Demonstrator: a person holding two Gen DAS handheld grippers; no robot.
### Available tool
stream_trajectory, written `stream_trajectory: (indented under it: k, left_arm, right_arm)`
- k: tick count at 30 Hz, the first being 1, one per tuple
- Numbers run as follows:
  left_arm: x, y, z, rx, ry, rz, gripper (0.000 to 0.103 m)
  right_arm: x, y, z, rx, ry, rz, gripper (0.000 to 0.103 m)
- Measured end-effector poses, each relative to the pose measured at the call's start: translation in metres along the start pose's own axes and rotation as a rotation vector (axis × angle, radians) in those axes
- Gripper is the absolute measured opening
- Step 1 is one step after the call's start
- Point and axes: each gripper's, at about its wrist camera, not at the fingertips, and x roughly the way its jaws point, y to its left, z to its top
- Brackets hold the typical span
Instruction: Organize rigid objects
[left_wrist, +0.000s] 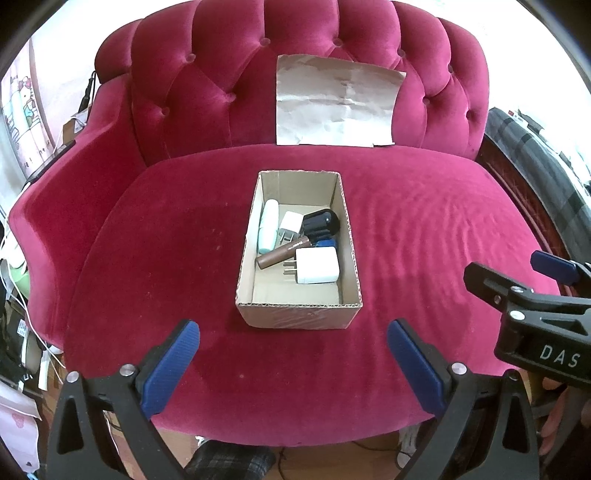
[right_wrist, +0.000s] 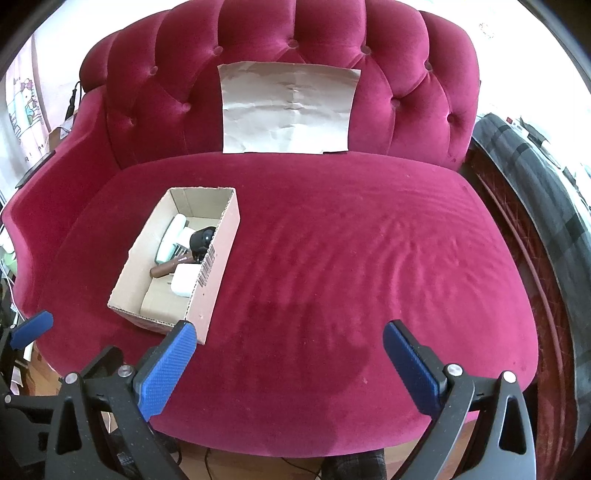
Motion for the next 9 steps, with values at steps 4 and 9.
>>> stream_trajectory:
  k: [4,9]
  left_arm:
    - [0.0010,0.0005,-0.0007,-0.005,0.001,-0.007,0.103]
    - [0.0018,0.0006,0.0003,-0.007,0.001,-0.009,0.103]
  right_arm:
    - [0.0006,-0.0004,-0.0001,0.000,0.002,0.000,0.103]
    - [0.0017,-0.0011,-0.0002,-0.002,0.000,-0.003,0.103]
